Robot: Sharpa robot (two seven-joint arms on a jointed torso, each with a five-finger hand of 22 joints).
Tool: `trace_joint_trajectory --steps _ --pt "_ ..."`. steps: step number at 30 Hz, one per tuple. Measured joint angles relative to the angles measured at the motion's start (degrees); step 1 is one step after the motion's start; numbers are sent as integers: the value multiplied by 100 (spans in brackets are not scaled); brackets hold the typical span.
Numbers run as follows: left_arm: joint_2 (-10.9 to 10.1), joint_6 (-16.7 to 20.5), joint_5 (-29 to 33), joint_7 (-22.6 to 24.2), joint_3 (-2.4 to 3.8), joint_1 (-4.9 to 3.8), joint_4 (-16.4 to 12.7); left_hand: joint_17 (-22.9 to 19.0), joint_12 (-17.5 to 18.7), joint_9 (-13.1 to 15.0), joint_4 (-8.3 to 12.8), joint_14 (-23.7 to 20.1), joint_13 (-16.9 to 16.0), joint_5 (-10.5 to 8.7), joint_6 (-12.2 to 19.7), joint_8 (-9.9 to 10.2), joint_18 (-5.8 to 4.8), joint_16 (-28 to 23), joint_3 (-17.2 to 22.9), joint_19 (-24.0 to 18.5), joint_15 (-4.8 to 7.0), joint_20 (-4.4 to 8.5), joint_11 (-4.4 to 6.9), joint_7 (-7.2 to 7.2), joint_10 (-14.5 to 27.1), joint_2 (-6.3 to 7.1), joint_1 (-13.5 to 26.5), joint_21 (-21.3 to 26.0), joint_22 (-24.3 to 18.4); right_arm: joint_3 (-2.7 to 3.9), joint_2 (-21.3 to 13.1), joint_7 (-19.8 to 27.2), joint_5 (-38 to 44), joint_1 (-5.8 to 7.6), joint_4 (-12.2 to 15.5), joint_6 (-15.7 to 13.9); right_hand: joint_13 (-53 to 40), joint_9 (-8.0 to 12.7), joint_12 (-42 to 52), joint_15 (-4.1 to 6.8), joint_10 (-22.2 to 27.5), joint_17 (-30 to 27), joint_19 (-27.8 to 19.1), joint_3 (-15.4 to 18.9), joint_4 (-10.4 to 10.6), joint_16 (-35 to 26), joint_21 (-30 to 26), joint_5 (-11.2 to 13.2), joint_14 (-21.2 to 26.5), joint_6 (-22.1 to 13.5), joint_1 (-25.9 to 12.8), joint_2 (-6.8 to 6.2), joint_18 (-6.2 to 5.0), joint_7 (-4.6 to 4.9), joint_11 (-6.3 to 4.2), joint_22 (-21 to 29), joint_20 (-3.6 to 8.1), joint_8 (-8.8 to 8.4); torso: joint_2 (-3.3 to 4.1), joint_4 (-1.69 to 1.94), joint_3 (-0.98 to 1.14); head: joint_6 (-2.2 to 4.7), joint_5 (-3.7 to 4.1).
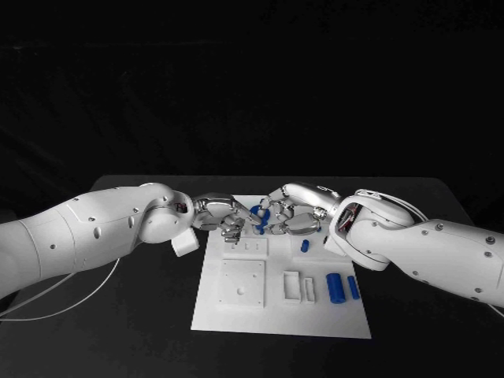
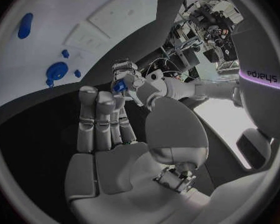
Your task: Assemble the parts on the task board
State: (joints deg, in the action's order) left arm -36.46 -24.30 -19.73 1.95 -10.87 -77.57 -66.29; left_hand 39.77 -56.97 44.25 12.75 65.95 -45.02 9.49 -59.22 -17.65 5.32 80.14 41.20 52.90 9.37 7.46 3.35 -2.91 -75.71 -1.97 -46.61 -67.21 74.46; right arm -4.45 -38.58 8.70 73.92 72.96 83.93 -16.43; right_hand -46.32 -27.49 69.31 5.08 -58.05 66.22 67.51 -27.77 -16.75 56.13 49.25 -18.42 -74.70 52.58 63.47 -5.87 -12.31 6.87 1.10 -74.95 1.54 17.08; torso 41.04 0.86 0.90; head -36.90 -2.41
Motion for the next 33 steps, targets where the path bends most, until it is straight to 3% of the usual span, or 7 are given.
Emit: trace_joint_trajectory --steps 17,24,33 --pt "7 46 57 3 -2 1 0 -1 -24 52 23 -6 0 155 -19 10 0 0 -23 -40 0 2 -17 -18 17 0 0 0 18 -2 23 -103 12 1 -13 -117 -81 -188 -42 87 -45 5 24 -92 -3 19 51 113 -33 188 -14 14 -12 -180 -84 1 23 157 5 3 -2 -5 -3" --pt "12 45 62 8 -1 1 -3 -1 -24 61 24 -14 3 154 -21 -6 0 0 -24 -60 -8 -18 -17 -16 18 0 0 0 18 -6 48 -185 64 1 -29 -206 -146 -298 -45 179 -186 35 106 -404 20 69 142 558 -125 406 -98 98 -15 -284 -225 1 105 261 5 4 -2 -3 -4" --pt "9 54 62 7 -4 1 0 -2 -24 63 31 -24 7 154 -24 -8 0 0 -31 -60 -18 -18 -18 -12 18 0 0 1 19 -7 73 -251 112 0 -36 -219 -263 -297 -88 228 -281 133 189 -577 24 178 238 671 -132 476 -219 172 -39 -327 -278 0 84 279 4 3 -3 5 -4"
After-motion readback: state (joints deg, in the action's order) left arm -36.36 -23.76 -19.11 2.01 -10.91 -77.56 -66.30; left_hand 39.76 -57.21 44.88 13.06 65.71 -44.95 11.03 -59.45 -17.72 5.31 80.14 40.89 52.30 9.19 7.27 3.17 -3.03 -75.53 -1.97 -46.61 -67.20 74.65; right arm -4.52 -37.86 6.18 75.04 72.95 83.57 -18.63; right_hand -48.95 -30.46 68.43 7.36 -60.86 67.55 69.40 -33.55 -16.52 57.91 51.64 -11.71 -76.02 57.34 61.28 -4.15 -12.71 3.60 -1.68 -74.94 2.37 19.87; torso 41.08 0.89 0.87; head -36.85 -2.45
